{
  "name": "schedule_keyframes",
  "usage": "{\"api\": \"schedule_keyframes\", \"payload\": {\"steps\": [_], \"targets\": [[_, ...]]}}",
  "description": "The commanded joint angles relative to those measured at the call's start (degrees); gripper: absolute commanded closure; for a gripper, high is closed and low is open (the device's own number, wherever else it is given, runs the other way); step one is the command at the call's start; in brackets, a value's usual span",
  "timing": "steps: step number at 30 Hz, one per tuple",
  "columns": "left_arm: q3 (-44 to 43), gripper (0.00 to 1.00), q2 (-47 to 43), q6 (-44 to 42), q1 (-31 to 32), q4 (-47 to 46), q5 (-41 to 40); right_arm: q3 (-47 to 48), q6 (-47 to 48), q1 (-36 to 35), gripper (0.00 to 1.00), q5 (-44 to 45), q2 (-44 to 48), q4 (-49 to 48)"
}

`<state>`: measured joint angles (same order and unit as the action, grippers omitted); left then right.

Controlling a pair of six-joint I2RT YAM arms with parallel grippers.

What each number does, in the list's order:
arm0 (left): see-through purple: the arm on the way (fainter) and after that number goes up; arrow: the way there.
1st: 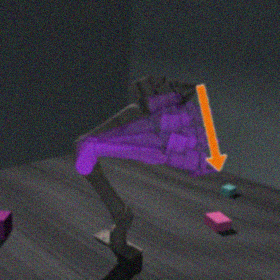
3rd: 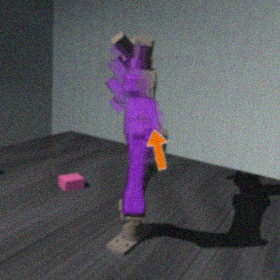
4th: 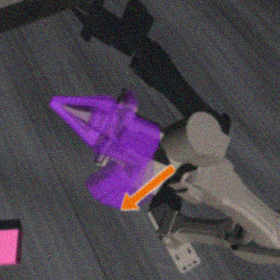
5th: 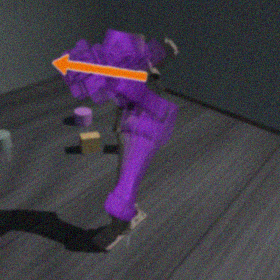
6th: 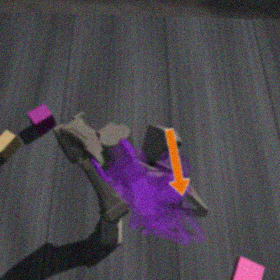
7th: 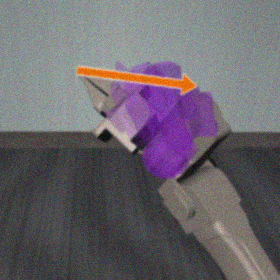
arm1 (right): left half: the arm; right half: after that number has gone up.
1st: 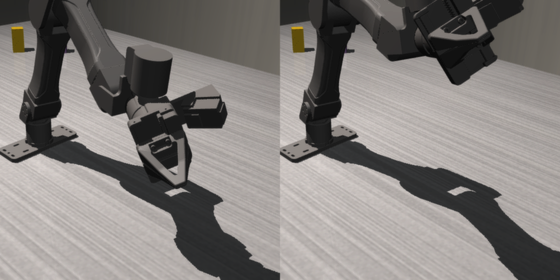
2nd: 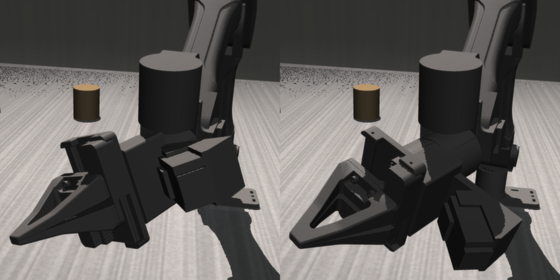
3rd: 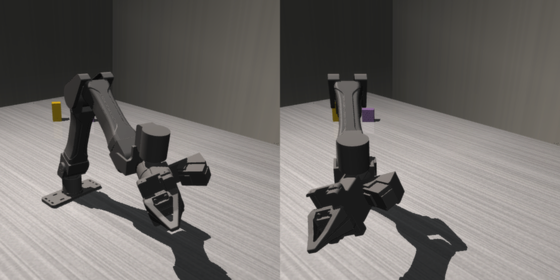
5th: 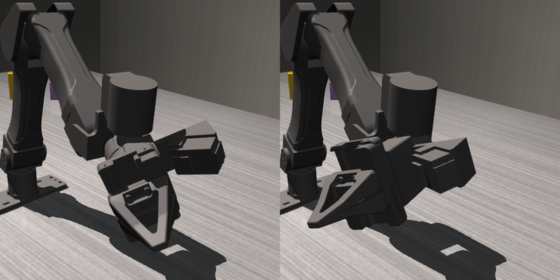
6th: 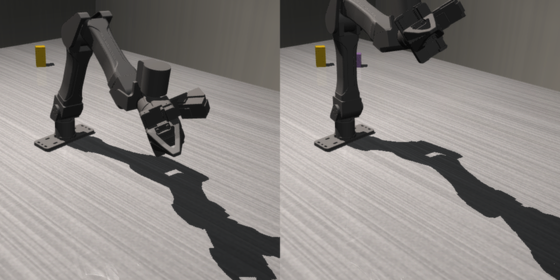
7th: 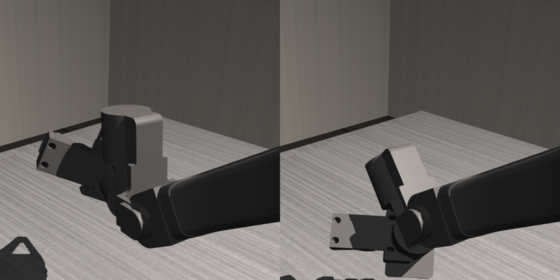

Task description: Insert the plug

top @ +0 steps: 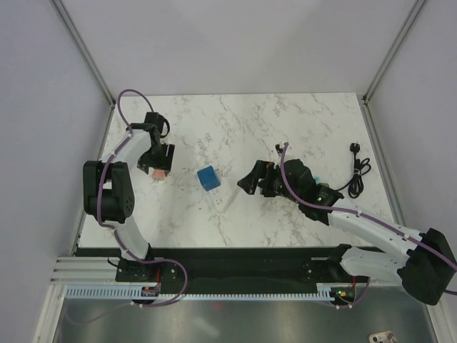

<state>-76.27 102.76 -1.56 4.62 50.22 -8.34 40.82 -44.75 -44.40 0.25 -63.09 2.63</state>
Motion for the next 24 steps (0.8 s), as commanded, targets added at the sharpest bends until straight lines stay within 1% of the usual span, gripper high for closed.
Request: {"api": "schedule_keyframes", "payload": {"steps": [1,7,9,12,13,14,15,18,20,21,22,24], "targets": [[-3.4,0.25,3.4,1.7,-0.1,0.6,-0.7,0.0,-0.1,0.1,0.02,-0.1,-0.2,-1.6],[-4.7,0.31,7.7,3.0,-0.2,-0.2,0.3,0.0,0.5,0.2,0.02,0.5,0.5,-1.0],[-4.3,0.35,8.8,3.8,-0.2,-0.4,-0.4,0.1,0.9,0.2,0.02,1.2,0.6,-0.5],[-3.0,0.50,8.9,4.6,-0.3,-1.5,0.3,0.2,1.3,0.2,0.02,1.5,0.9,0.2],[-2.6,0.63,8.9,4.9,-0.4,-2.8,0.8,0.1,1.3,0.2,0.02,1.7,1.0,0.3],[-1.8,0.69,8.7,5.1,-0.4,-3.2,2.2,0.1,1.3,0.2,0.02,1.9,1.0,0.4],[-1.7,0.78,8.7,5.5,-0.5,-3.2,2.7,-0.2,1.5,0.2,0.02,2.1,1.0,0.2],[-0.8,0.87,6.2,6.6,-0.5,-3.1,3.2,-0.3,2.7,0.1,0.02,2.1,0.8,0.3],[-0.7,0.96,2.6,7.9,-0.5,-3.2,4.3,0.3,3.1,0.2,0.02,2.1,0.8,1.1],[-0.8,0.98,1.2,8.8,-0.5,-3.0,4.6,0.6,3.0,0.2,0.02,2.2,0.9,1.1],[-0.9,0.98,-0.4,9.6,-0.4,-2.9,5.1,1.0,3.0,0.1,0.02,2.1,1.0,1.1],[-0.8,0.98,-5.8,12.0,-0.4,-3.2,9.6,1.3,3.2,0.0,0.02,1.5,1.6,-0.5]]}}
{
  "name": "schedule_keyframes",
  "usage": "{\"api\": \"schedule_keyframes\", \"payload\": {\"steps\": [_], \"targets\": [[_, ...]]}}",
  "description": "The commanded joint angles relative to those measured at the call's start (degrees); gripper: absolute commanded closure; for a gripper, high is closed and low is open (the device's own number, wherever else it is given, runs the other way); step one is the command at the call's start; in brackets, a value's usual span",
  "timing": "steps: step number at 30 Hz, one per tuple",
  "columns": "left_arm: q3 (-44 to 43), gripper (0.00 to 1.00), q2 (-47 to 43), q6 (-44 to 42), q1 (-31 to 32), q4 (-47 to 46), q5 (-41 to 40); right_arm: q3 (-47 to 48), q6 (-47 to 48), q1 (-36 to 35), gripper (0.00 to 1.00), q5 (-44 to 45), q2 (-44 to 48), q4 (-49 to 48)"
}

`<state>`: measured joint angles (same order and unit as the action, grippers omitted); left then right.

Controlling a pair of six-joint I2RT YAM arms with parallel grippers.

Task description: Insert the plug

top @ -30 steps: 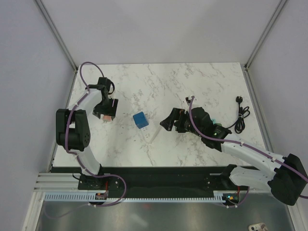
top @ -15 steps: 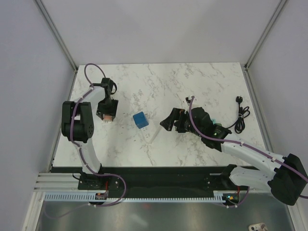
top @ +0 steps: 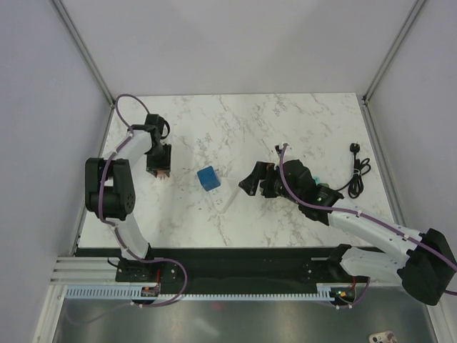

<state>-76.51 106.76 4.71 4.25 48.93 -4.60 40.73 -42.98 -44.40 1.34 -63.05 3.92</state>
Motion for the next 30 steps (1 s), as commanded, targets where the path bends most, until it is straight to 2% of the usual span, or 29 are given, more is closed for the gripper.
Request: {"api": "schedule_keyframes", "payload": {"steps": [1,2,4,8,10,11,13,14,16,18,19,21,30], "targets": [[-0.7,0.98,-11.7,6.9,0.0,-2.4,7.6,0.8,2.5,-0.1,0.02,-1.2,1.8,-3.5],[-0.6,0.98,-13.4,9.3,0.0,-4.1,12.2,0.0,2.6,-0.4,0.02,-2.6,2.2,-9.6],[-1.0,0.98,-17.6,11.7,0.0,-5.0,16.9,-1.4,3.3,-1.2,0.02,-2.6,3.5,-14.1],[-3.3,0.98,-24.9,21.8,0.2,-6.3,22.7,-0.7,11.2,-6.3,0.04,7.1,4.0,-22.0],[-1.8,0.98,-30.2,29.1,0.2,-10.9,28.4,-0.4,17.1,-8.3,0.04,11.6,3.1,-26.9],[-1.3,0.98,-31.9,29.1,0.3,-12.4,30.0,-0.2,17.1,-8.9,0.04,12.6,2.6,-28.8],[1.4,0.98,-36.9,37.4,0.8,-19.3,33.6,0.8,23.2,-9.7,0.04,14.0,0.1,-33.3],[2.8,0.98,-38.4,43.7,0.9,-21.6,34.6,1.4,24.8,-10.1,0.04,13.6,-0.8,-34.8],[7.0,0.98,-41.0,50.1,1.0,-30.2,37.2,2.1,28.8,-10.4,0.04,11.4,-3.5,-41.5],[9.0,0.98,-43.0,57.8,1.5,-34.1,40.5,2.0,32.4,-11.4,0.04,9.7,-5.9,-47.2],[10.1,0.98,-43.6,59.3,2.6,-35.7,40.9,2.3,33.6,-12.0,0.05,10.3,-6.8,-52.0],[10.7,0.98,-45.3,61.2,3.9,-36.2,40.6,3.7,35.4,-13.3,0.05,11.4,-9.9,-54.5],[15.7,0.98,-52.4,64.9,7.2,-39.5,39.8,13.8,39.6,-18.4,0.12,14.5,-19.6,-57.2]]}}
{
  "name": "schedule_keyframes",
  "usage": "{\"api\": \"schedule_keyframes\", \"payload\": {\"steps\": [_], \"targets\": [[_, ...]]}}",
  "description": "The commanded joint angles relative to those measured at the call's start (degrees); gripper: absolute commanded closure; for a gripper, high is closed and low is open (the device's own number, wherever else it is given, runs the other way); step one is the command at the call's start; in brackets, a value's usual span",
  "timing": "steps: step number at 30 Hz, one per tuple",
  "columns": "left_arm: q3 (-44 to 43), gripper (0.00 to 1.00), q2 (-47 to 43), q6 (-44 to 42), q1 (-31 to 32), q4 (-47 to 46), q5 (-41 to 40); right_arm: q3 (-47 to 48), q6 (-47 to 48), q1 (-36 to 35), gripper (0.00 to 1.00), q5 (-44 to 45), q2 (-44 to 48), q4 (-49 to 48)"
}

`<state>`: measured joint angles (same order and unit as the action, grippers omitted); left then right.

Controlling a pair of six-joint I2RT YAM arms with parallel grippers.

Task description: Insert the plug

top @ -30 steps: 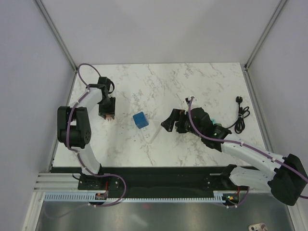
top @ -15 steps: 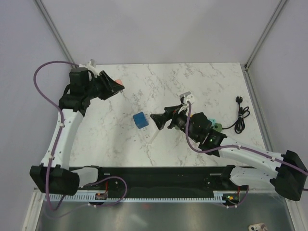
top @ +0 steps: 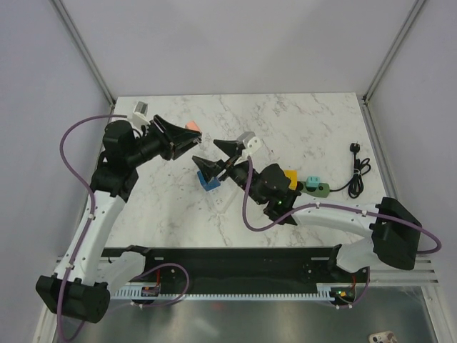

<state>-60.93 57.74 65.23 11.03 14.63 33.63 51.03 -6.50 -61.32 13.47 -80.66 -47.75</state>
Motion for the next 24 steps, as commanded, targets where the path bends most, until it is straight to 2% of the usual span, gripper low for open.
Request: {"api": "schedule_keyframes", "payload": {"steps": [1,8,15,24], "targets": [[0.4,0.98,-4.3,4.6,0.5,-5.4,2.1,4.8,3.6,-2.0,0.12,3.0,-2.5,-5.6],[1.9,0.98,-7.7,4.7,0.8,-5.5,2.6,8.5,6.1,-4.5,0.16,9.0,-6.0,-6.2],[4.1,0.98,-9.8,3.3,1.4,-5.3,1.4,7.9,8.2,-4.6,0.19,10.1,-4.9,-7.3],[3.7,0.98,-8.6,1.2,1.5,-5.4,0.3,6.2,9.9,-4.7,0.12,7.5,-0.5,-3.5]]}}
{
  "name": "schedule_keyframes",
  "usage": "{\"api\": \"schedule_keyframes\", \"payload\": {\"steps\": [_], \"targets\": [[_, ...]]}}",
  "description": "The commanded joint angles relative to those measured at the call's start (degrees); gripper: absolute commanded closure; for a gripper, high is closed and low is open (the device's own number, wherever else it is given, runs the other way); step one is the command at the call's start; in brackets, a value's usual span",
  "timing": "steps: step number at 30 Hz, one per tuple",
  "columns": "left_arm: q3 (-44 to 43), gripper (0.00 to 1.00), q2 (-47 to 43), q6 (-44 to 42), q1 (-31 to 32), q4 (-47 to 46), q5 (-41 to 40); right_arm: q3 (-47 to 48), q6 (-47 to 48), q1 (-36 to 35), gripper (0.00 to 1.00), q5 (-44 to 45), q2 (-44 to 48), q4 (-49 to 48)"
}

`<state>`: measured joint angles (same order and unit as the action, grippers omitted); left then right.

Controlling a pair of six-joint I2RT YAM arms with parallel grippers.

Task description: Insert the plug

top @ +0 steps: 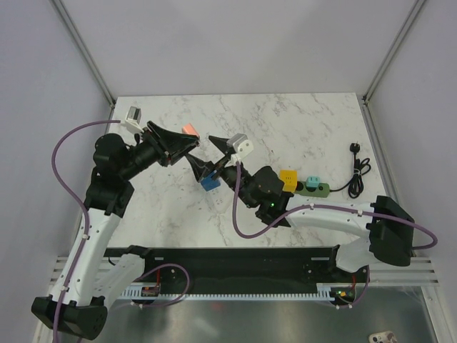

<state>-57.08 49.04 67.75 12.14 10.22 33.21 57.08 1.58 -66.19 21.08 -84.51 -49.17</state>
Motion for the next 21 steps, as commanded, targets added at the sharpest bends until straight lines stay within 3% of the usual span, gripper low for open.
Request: {"api": "schedule_keyframes", "payload": {"steps": [1,12,17,18,21], "targets": [[-0.1,0.98,0.3,-1.5,0.3,-1.1,0.7,0.3,2.0,0.2,0.12,0.0,3.4,-1.0],[0.7,0.98,-0.8,-0.1,1.1,-1.3,1.5,5.3,5.4,0.2,0.18,0.9,-1.7,0.0],[2.3,0.98,-1.5,0.8,1.1,-1.3,3.0,7.1,6.8,0.2,0.27,0.9,-2.8,-0.8],[2.5,0.98,-1.7,0.8,1.1,-1.3,3.0,7.4,6.9,0.2,0.31,1.1,-2.9,-0.8],[1.9,0.98,-1.7,-0.1,1.0,-1.5,3.1,7.5,7.1,0.3,0.68,1.2,-3.5,-1.1]]}}
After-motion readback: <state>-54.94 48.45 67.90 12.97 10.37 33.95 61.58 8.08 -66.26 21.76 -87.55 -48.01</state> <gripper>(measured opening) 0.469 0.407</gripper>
